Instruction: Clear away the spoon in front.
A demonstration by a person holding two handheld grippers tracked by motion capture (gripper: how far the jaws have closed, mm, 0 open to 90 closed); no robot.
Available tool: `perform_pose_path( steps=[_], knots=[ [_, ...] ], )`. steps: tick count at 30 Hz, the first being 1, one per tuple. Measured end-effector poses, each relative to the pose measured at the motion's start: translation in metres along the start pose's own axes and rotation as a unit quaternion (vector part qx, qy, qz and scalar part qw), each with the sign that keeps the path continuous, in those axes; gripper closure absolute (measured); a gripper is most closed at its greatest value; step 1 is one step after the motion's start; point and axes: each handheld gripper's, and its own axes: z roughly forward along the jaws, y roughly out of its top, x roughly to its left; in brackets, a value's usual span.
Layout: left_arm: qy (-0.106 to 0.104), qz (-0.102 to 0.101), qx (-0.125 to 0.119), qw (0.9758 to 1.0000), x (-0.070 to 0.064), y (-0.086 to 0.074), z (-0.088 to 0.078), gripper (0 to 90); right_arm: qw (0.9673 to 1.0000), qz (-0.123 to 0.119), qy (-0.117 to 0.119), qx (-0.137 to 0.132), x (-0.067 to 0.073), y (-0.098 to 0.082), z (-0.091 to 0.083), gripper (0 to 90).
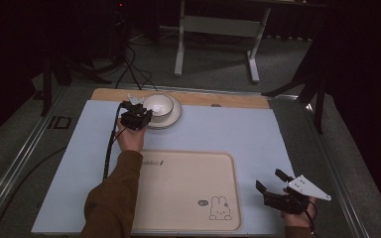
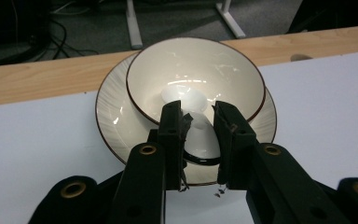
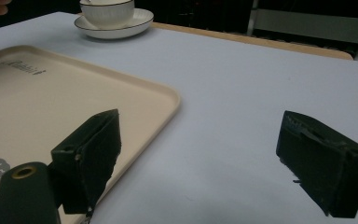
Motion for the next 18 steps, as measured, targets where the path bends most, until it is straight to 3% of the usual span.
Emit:
perform_pose_path(
  steps=[18],
  knots=[
    [-0.004, -0.008, -0.043, 0.9990, -0.001, 0.004, -0.034, 74.1, 1.0000, 0.000, -0.001, -0.001, 0.000, 0.000, 0.000, 13.6]
  ],
)
